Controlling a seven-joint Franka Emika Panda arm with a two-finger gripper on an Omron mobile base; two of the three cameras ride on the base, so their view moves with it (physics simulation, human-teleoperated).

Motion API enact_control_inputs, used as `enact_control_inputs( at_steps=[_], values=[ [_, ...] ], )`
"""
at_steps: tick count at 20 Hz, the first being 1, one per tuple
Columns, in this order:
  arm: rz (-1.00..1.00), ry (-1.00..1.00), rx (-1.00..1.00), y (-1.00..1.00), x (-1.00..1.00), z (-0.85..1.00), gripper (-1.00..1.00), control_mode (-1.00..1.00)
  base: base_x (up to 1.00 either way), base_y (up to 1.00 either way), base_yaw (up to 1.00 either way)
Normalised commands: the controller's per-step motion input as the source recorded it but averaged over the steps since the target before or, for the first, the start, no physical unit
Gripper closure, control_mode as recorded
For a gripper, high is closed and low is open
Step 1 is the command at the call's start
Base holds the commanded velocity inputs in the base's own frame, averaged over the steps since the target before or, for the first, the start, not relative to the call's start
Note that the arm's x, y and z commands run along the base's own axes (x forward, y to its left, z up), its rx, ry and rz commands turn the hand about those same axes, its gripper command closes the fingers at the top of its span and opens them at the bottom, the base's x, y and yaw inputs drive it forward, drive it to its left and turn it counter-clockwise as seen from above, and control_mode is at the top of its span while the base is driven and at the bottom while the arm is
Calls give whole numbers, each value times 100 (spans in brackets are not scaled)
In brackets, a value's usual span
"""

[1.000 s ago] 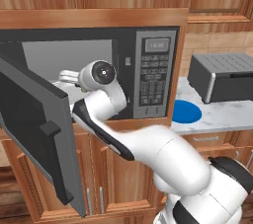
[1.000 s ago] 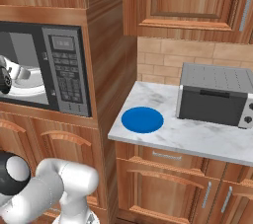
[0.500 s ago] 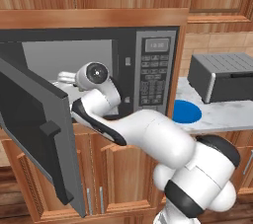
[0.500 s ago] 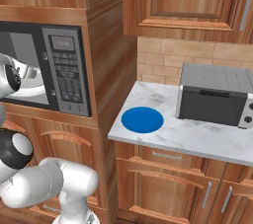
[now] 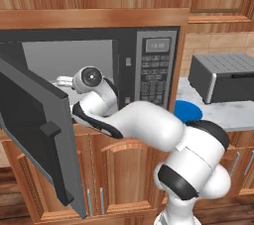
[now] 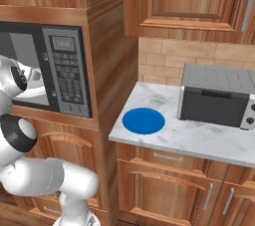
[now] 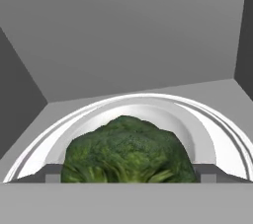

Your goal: Pick the broccoli from the counter and place it in the microwave. Then turn on the microwave.

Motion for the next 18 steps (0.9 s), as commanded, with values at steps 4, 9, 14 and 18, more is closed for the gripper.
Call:
enact_control_inputs(
  at_steps=[4, 9, 14, 18],
  values=[
    [0, 0, -3, 8, 29, -18, 100, -100, 0, 0, 0],
    [0, 0, -2, 9, 28, -19, 100, -100, 0, 0, 0],
    [0, 0, -3, 17, 27, -23, 100, -100, 0, 0, 0],
    [0, 0, -3, 22, 33, -20, -100, -100, 0, 0, 0]
  ],
)
